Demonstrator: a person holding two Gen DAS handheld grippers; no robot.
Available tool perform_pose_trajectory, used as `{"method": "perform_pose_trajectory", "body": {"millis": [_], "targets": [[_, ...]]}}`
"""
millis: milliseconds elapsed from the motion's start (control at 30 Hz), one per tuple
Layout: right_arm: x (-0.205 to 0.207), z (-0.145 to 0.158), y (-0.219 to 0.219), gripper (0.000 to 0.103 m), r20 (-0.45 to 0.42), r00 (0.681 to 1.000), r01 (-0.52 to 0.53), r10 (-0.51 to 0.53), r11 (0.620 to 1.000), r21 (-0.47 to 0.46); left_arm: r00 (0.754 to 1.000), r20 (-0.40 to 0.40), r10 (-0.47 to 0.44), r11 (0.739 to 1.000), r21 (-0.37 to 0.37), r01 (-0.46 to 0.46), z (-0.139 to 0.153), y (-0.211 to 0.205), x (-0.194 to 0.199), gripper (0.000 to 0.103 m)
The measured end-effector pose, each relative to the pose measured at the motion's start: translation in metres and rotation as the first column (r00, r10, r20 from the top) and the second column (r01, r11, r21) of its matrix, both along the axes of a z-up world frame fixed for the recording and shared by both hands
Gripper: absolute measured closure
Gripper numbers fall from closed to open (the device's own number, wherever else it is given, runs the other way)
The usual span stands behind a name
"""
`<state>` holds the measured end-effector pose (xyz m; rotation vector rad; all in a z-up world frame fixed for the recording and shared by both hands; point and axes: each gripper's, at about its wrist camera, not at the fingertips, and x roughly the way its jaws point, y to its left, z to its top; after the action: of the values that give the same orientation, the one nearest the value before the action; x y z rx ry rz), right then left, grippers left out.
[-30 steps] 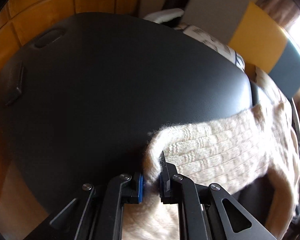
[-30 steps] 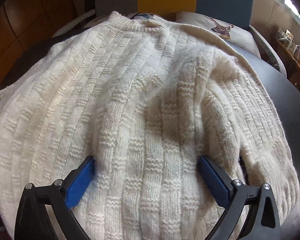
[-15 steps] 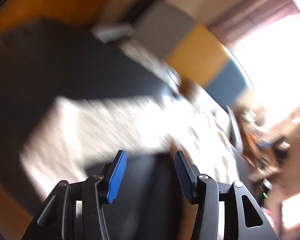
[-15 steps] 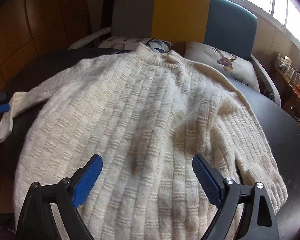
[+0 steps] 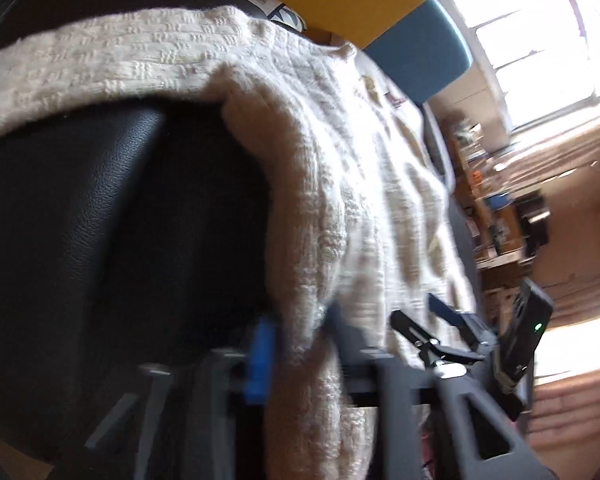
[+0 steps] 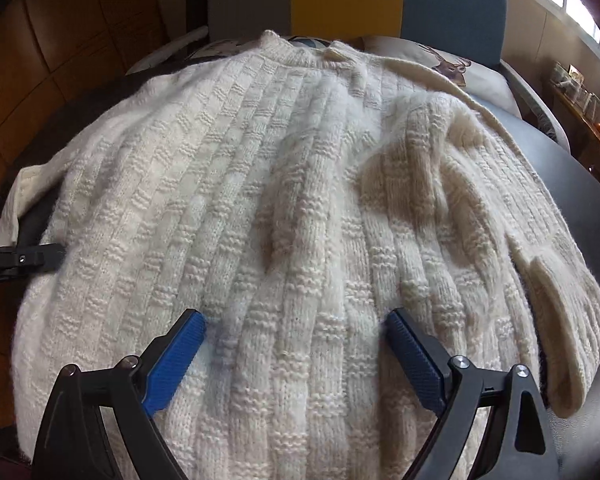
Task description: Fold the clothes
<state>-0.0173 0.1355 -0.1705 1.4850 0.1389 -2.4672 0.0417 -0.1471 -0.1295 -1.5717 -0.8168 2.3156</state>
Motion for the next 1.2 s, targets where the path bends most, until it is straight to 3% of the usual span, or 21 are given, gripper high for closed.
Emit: {"method": "perform_pose_trajectory", "body": {"millis": [100, 200, 300, 333, 367, 433, 500, 533, 567, 633, 767, 933, 1000, 1033, 1067, 1133, 1200], "targets": [[0.002, -0.003, 0.004, 0.007, -0.003, 1.0, 0.014, -0.014, 1.0, -0.002, 0.997, -0.036, 0.062, 0.994, -0.083, -0.065, 0.009, -0.01, -0.008, 0.091], [0.004, -0.005, 0.003, 0.002, -0.016, 1.0, 0.021, -0.021, 1.0, 0.002, 0.997, -0.042, 0.066, 0.996, -0.064, -0.069, 0.016, -0.022, -0.017, 0.089], [0.005, -0.007, 0.002, 0.0, -0.026, 0.999, 0.027, -0.027, 1.0, 0.001, 0.993, -0.078, 0.085, 0.996, -0.01, -0.086, 0.028, -0.044, -0.005, 0.063], [0.004, -0.006, 0.002, 0.0, -0.028, 0.999, 0.027, -0.027, 1.0, 0.001, 0.988, -0.105, 0.112, 0.992, -0.04, -0.117, 0.035, -0.054, 0.003, 0.053], [0.003, -0.005, 0.002, 0.0, -0.031, 0.999, 0.026, -0.026, 1.0, 0.0, 0.98, -0.142, 0.137, 0.986, -0.081, -0.149, 0.044, -0.067, 0.014, 0.052], [0.003, -0.004, 0.001, 0.0, -0.038, 0.999, 0.03, -0.03, 1.0, -0.003, 0.965, -0.21, 0.154, 0.949, -0.239, -0.204, 0.055, -0.087, 0.037, 0.052], [0.004, -0.005, 0.001, 0.0, -0.048, 0.998, 0.034, -0.034, 0.999, -0.003, 0.95, -0.275, 0.147, 0.869, -0.422, -0.257, 0.065, -0.105, 0.061, 0.051], [0.004, -0.005, 0.001, 0.0, -0.051, 0.998, 0.037, -0.037, 0.999, -0.002, 0.946, -0.293, 0.138, 0.828, -0.491, -0.273, 0.067, -0.114, 0.071, 0.046], [0.004, -0.004, 0.0, 0.0, -0.052, 0.998, 0.038, -0.038, 0.999, -0.001, 0.949, -0.29, 0.127, 0.804, -0.529, -0.269, 0.065, -0.122, 0.077, 0.035], [0.004, -0.004, 0.0, 0.0, -0.052, 0.998, 0.039, -0.039, 0.999, 0.0, 0.954, -0.281, 0.104, 0.763, -0.592, -0.258, 0.061, -0.139, 0.091, 0.029], [0.004, -0.004, 0.0, 0.0, -0.048, 0.998, 0.041, -0.041, 0.999, 0.002, 0.97, -0.244, 0.008, 0.757, -0.632, -0.166, 0.04, -0.139, 0.103, 0.024], [0.006, -0.002, 0.002, 0.0, -0.045, 0.998, 0.034, -0.034, 0.999, 0.003, 0.986, -0.157, -0.055, 0.718, -0.692, -0.071, 0.007, -0.126, 0.072, 0.022], [0.006, -0.002, 0.003, 0.0, -0.052, 0.998, 0.035, -0.035, 0.999, 0.002, 0.988, -0.152, -0.012, 0.739, -0.668, -0.094, -0.003, -0.134, 0.063, 0.022], [0.007, -0.002, 0.003, 0.0, -0.055, 0.998, 0.035, -0.035, 0.999, 0.002, 0.986, -0.163, 0.03, 0.767, -0.629, -0.127, -0.002, -0.142, 0.062, 0.034], [0.007, -0.002, 0.003, 0.0, -0.058, 0.998, 0.036, -0.036, 0.999, 0.001, 0.983, -0.171, 0.072, 0.792, -0.59, -0.161, -0.002, -0.15, 0.061, 0.054], [0.007, -0.002, 0.003, 0.0, -0.063, 0.997, 0.037, -0.037, 0.999, 0.001, 0.971, -0.18, 0.157, 0.825, -0.516, -0.229, 0.0, -0.17, 0.062, 0.087], [0.006, -0.003, 0.002, 0.0, -0.061, 0.997, 0.036, -0.036, 0.999, 0.002, 0.95, -0.187, 0.251, 0.881, -0.362, -0.304, 0.002, -0.196, 0.065, 0.091]]}}
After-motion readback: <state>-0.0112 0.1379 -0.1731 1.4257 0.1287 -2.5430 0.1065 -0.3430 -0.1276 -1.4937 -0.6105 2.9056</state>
